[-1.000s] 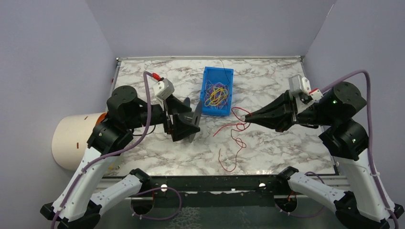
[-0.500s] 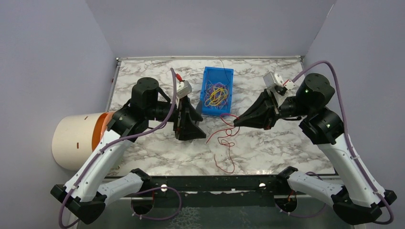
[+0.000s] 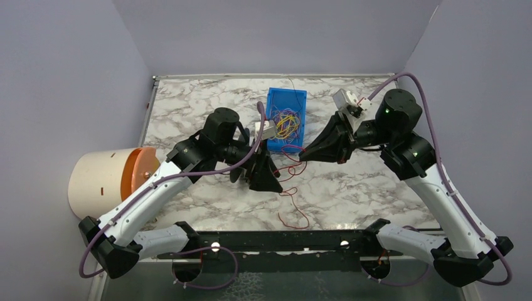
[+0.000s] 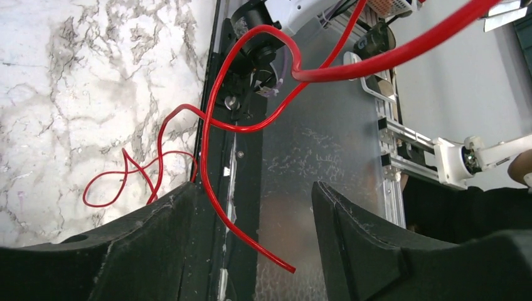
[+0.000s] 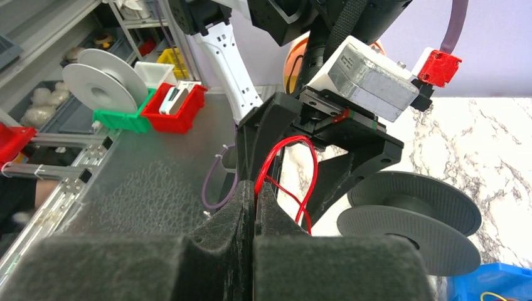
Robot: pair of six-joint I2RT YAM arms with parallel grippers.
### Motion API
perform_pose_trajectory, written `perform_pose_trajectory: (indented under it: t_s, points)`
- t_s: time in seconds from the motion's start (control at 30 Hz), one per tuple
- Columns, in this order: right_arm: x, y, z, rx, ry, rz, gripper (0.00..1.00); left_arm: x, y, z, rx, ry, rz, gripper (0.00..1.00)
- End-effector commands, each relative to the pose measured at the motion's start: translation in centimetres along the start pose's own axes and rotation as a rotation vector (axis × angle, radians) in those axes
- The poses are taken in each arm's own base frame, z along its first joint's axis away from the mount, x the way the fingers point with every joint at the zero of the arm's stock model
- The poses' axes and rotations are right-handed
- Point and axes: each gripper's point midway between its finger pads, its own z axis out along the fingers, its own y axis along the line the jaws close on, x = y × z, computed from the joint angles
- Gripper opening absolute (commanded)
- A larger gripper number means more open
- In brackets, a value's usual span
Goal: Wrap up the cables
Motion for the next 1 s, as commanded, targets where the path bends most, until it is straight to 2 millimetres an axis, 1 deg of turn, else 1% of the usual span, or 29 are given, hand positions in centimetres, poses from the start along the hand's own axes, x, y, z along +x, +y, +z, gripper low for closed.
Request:
perform_pose_trajectory:
  t_s: [0.0,0.03,0.23,0.27,0.43,0.5,0.6,0.77,0.87,0.97]
  points:
    - [-0.4,0.4,0.0,-0.023,-0.01,-0.05,0.01,-0.5,0.4,0.1,-0.026,-0.014,0.038,0.64]
    - [-0.2,0.3,0.0,-0.019,-0.009,-0.049,0.01,-0.5,0.4,0.2,-0.023,-0.012,0.038,0.57]
    - [0.1,0.3,-0.3,0.018,-0.009,-0.06,0.01,-0.5,1.0,0.2,-0.05,-0.012,0.038,0.03]
    - [0.1,0.4,-0.4,0.023,-0.008,-0.059,0.01,-0.5,1.1,0.2,-0.06,-0.014,0.038,0.0]
    - [0.7,0.0,-0.9,0.1,-0.005,-0.056,0.01,-1.1,1.1,-0.3,-0.1,-0.04,0.05,0.0]
    - [1.0,-0.2,-1.2,0.141,-0.005,-0.05,0.03,-1.4,1.4,-0.7,-0.148,-0.054,0.062,0.0]
    - [1.5,-0.3,-1.7,0.197,-0.008,-0.03,0.04,-2.2,2.6,-1.8,-0.272,-0.077,0.072,0.0]
    - [2.1,1.1,-2.5,0.219,-0.017,-0.019,0.04,-4.0,4.7,-3.8,-0.479,-0.16,0.063,0.0]
    - [3.5,1.3,-2.7,0.227,0.004,0.032,0.1,-4.8,4.8,-4.4,-0.512,-0.189,0.076,0.0]
    - [5.3,1.3,-2.8,0.238,0.034,0.099,0.23,-5.7,4.6,-5.2,-0.549,-0.224,0.099,0.0]
